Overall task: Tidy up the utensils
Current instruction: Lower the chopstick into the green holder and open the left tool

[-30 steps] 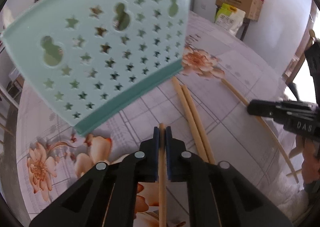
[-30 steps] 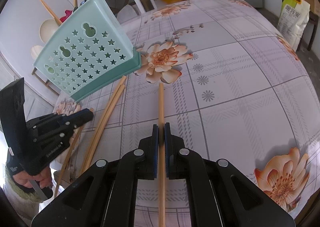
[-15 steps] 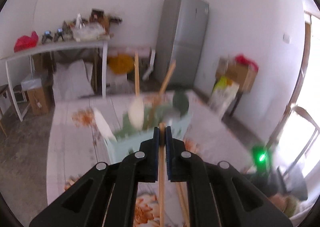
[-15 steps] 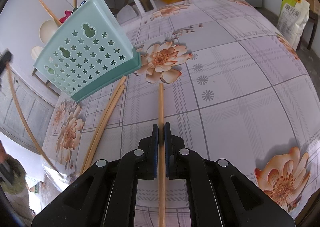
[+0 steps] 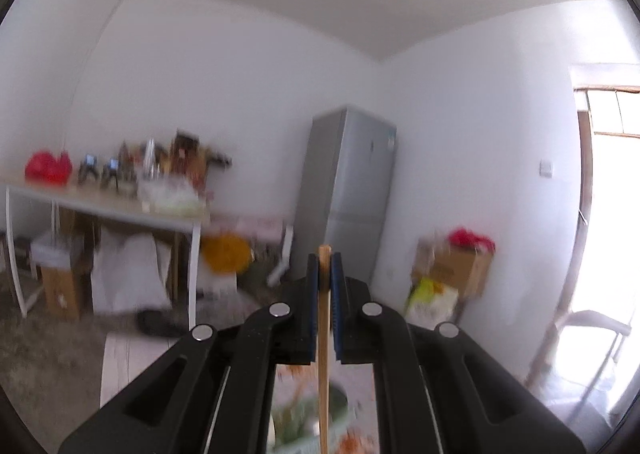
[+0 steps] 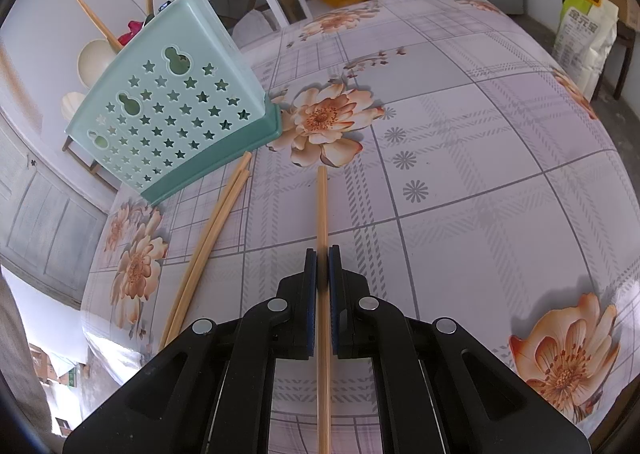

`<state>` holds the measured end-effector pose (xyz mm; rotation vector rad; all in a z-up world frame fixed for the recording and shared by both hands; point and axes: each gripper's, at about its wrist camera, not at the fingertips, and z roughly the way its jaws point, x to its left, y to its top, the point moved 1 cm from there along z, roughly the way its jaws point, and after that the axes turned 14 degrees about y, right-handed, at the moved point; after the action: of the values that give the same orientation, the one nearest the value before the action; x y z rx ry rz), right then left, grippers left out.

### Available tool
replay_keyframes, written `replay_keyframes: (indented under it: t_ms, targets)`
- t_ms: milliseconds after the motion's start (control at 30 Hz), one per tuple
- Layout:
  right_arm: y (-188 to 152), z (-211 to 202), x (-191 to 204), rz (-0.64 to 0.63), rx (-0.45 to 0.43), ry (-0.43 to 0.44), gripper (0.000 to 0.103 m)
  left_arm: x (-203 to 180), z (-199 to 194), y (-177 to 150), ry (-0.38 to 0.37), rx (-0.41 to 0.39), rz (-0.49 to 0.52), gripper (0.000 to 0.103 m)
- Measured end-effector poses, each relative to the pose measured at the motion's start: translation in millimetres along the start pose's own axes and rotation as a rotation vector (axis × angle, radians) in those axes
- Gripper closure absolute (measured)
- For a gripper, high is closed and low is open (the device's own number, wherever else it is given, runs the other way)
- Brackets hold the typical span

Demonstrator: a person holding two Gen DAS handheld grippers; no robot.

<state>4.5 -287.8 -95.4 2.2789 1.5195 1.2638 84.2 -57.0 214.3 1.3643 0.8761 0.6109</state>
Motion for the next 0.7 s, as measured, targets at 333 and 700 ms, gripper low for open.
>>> replay_keyframes:
  t_ms: [333,700]
  targets:
    - [-0.1,-0.5,-1.4,0.003,-0.002,0.007,0.099,7.7,61.0,-39.6,0.126,-0.031,0.001,0.098]
    - [-1.5,-0.5,0.3,0.003,0.002,0.002,0.099,18.7,56.6,-97.3,0.146,0.117,-0.01,0.076]
